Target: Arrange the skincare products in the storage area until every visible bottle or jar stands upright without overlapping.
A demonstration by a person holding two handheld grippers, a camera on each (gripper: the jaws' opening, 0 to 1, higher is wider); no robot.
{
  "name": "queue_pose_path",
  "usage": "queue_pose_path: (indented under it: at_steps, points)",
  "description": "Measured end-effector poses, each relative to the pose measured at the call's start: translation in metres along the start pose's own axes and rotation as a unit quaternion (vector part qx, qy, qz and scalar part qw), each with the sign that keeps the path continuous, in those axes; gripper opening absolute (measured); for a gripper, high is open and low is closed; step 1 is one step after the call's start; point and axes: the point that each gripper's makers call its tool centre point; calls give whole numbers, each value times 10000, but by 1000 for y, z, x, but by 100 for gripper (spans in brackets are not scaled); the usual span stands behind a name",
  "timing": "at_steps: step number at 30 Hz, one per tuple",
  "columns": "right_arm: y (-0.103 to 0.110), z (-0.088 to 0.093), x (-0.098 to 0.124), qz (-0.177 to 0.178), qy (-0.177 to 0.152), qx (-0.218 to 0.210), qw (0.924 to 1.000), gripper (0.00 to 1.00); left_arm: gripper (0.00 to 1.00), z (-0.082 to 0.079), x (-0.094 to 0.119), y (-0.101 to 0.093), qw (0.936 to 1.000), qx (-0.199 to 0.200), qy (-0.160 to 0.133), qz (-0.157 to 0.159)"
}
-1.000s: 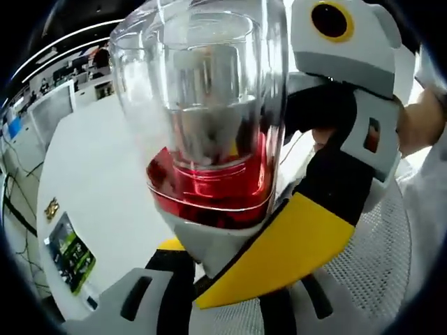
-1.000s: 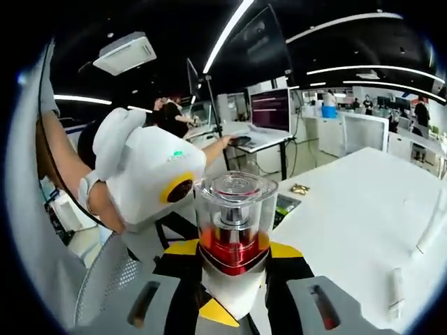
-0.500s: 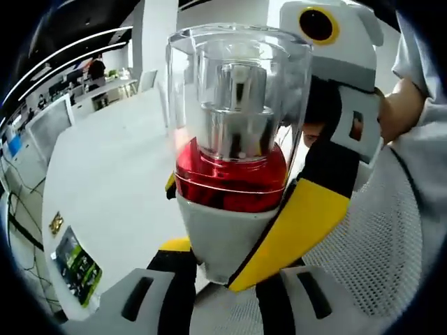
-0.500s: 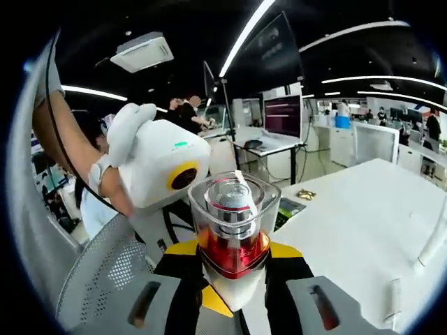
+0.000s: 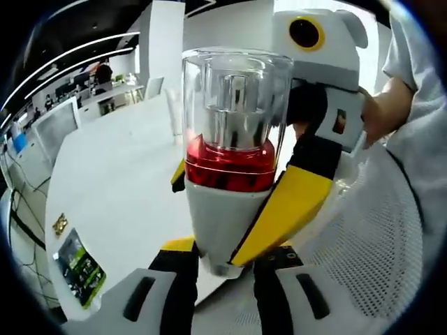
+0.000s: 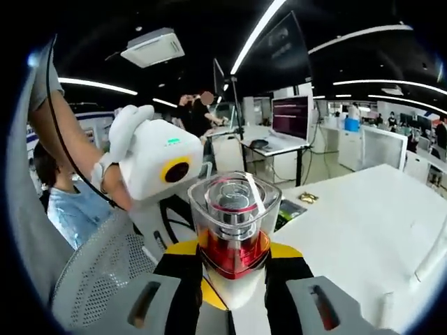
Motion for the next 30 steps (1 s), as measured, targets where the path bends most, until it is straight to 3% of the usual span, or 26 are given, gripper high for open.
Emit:
queue_pose_path:
  at_steps: [5, 9, 14, 23, 30]
  points:
    - [-5, -1, 0, 3, 3, -47, 10000, 28, 26, 3, 2, 3, 10000, 57, 45, -36]
    - [-12, -4, 3, 61, -42, -89, 9999, 28, 25, 12, 1, 5, 9996, 96, 268, -39]
    - [-23, -7, 9, 221, -81, -100, 9997, 28, 16, 15, 2, 2, 9993, 123, 344, 49]
    - [-44, -7, 28, 577, -159, -176, 9981, 28, 28, 18, 3, 14, 9989, 110, 395, -233]
    - [-52, -2, 42, 762, -91, -143, 9969, 28, 22, 26, 4, 15, 9979, 7, 597, -251]
Point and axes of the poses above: the point that each gripper's makers call its tool centre point, and the gripper's own axes: x roughly backward along the fingers, y roughly to its left, z roughly out of its underside, and after that the axes turned 8 degrees about -y, right-handed
